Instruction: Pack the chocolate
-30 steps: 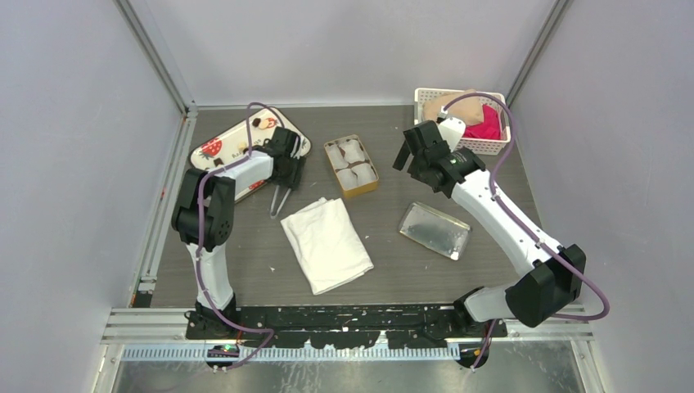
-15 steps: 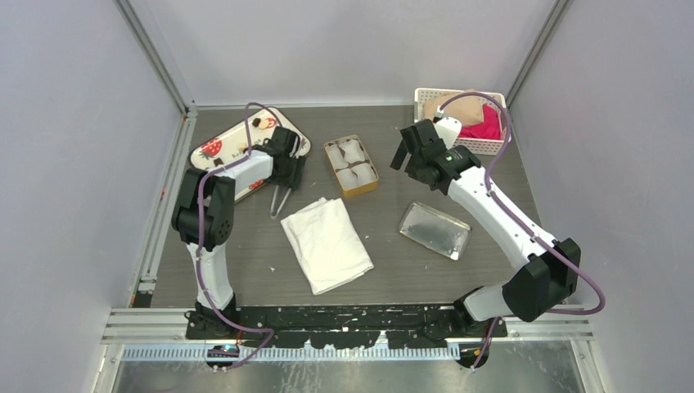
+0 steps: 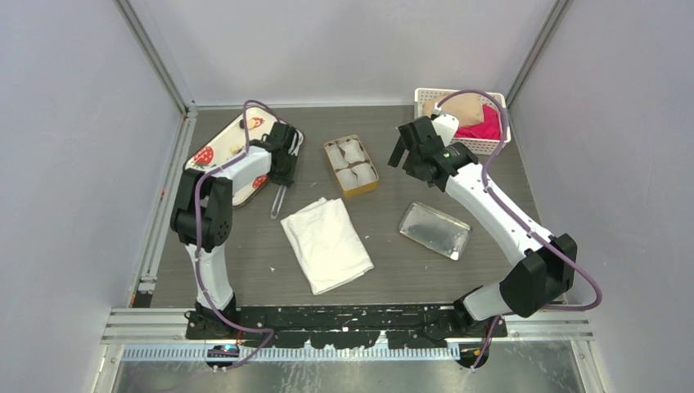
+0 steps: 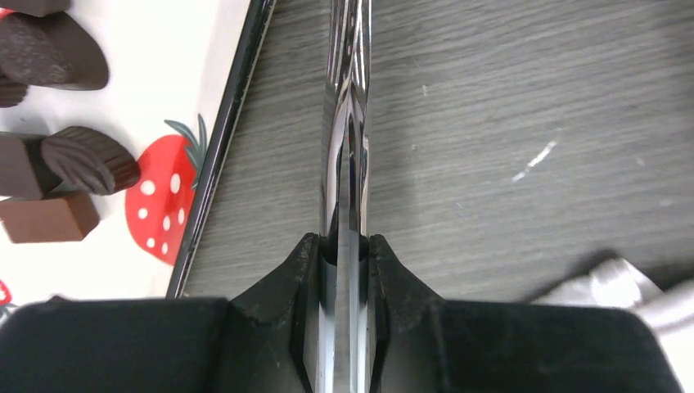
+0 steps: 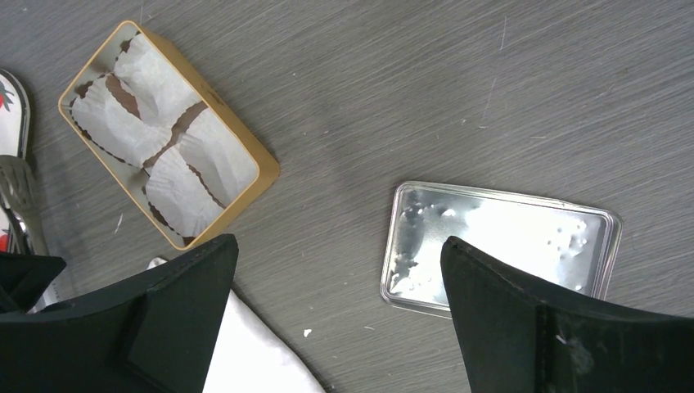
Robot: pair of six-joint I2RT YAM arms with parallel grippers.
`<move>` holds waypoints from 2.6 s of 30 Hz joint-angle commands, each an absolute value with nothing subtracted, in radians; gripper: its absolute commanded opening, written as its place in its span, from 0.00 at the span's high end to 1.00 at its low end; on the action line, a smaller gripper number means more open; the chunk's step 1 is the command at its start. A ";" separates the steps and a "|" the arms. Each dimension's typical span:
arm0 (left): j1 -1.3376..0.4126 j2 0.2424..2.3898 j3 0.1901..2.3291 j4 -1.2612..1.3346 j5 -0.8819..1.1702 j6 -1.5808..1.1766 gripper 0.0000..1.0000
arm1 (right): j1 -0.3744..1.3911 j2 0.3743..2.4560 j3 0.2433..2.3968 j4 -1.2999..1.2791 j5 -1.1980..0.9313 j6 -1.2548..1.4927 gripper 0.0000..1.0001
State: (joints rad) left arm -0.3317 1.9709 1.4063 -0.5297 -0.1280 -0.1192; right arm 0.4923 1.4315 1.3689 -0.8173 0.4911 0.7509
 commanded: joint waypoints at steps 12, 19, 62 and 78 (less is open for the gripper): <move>-0.304 1.768 1.636 -0.897 -0.065 -0.108 0.99 | 0.480 1.427 1.406 -0.769 0.480 0.741 0.00; -0.206 1.797 1.706 -1.033 -0.032 -0.208 0.86 | 0.477 1.410 1.385 -0.763 0.474 0.739 0.01; -0.270 1.759 1.266 -0.545 0.070 -0.126 0.77 | 0.460 1.362 1.322 -0.748 0.424 0.719 0.01; -0.344 1.916 1.292 -0.488 0.078 -0.011 0.62 | 0.459 1.345 1.316 -0.770 0.443 0.722 0.01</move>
